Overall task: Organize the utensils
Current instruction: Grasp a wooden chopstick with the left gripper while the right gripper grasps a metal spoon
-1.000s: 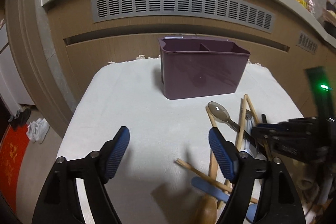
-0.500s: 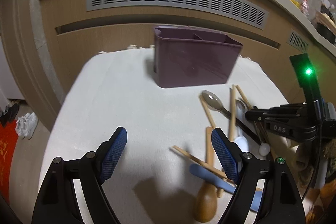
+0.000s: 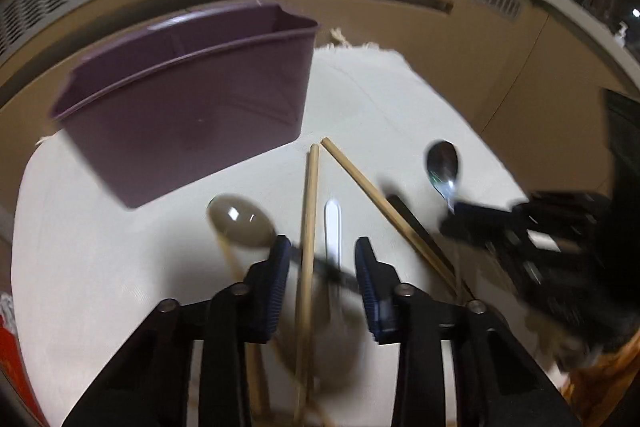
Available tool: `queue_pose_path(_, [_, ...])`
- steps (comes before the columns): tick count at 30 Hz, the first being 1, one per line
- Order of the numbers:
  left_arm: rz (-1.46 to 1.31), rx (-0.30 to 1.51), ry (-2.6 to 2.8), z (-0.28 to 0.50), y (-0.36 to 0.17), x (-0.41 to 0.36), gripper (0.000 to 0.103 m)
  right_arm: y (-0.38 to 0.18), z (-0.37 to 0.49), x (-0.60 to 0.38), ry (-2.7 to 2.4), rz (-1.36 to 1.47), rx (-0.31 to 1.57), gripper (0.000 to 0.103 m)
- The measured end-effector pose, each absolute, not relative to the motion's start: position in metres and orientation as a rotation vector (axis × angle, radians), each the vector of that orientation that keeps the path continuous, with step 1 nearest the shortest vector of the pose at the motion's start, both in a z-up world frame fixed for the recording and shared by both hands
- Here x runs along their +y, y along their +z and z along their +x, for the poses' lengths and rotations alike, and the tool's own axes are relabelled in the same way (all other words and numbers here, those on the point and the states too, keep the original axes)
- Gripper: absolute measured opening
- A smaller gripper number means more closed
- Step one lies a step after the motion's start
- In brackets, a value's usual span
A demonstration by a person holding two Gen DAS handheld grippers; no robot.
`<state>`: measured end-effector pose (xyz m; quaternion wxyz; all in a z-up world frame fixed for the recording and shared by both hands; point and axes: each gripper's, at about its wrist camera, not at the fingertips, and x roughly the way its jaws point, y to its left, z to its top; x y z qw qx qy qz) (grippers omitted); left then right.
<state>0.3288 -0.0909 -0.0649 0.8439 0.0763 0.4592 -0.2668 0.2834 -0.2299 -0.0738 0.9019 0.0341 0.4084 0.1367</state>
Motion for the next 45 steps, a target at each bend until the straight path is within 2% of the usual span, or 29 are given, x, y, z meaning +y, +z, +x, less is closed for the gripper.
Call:
queue_pose_path(4, [0.232,0.993,-0.514,0.354,-0.074,-0.113,0.031,-0.073,0.281,-0.236,0.324,0.103,0.820,0.008])
queue_pose_path(10, [0.298,1.066,-0.500,0.377,-0.089,-0.137,0.021,-0.078,0.283,-0.240,0.347,0.129,0.810,0.008])
queue_pose_path(17, [0.147,1.126,-0.505,0.393,-0.097,-0.121,0.022,-0.086,0.292,-0.255,0.259,0.146,0.825,0.009])
queue_pose_path(18, [0.145,1.122,-0.502,0.391,-0.097,-0.120,0.021,-0.087,0.293,-0.257,0.249,0.152,0.834,0.013])
queue_pose_path(19, [0.154,1.104,-0.483,0.388,-0.097,-0.119,0.016,-0.088,0.294,-0.258,0.240,0.153,0.840,0.022])
queue_pose_path(20, [0.169,1.086,-0.464,0.385,-0.097,-0.118,0.009,-0.088,0.293,-0.258,0.233,0.150,0.841,0.026])
queue_pose_path(22, [0.178,1.027,-0.439,0.372,-0.095,-0.111,0.007,-0.086,0.292,-0.258,0.217,0.132,0.832,0.032])
queue_pose_path(26, [0.126,0.899,-0.423,0.341,-0.078,-0.084,0.006,-0.084,0.294,-0.249,0.201,0.075,0.834,0.036])
queue_pose_path(28, [0.087,0.840,-0.420,0.326,-0.067,-0.068,0.006,-0.085,0.299,-0.244,0.191,0.055,0.845,0.049])
queue_pose_path(30, [0.051,0.796,-0.417,0.313,-0.058,-0.051,0.006,-0.086,0.306,-0.241,0.177,0.041,0.857,0.052])
queue_pose_path(38, [-0.052,0.649,-0.406,0.275,-0.029,0.013,0.008,-0.096,0.337,-0.226,0.129,0.050,0.941,0.052])
queue_pose_path(39, [-0.061,0.637,-0.407,0.271,-0.029,0.013,0.008,-0.097,0.339,-0.223,0.129,0.044,0.952,0.049])
queue_pose_path(40, [-0.072,0.629,-0.409,0.269,-0.028,0.016,0.008,-0.098,0.341,-0.220,0.127,0.040,0.965,0.037])
queue_pose_path(42, [-0.097,0.616,-0.415,0.262,-0.024,0.029,0.008,-0.099,0.343,-0.216,0.138,0.031,0.990,0.024])
queue_pose_path(45, [-0.125,0.604,-0.419,0.255,-0.021,0.035,0.008,-0.088,0.331,-0.208,0.151,-0.017,0.954,0.024])
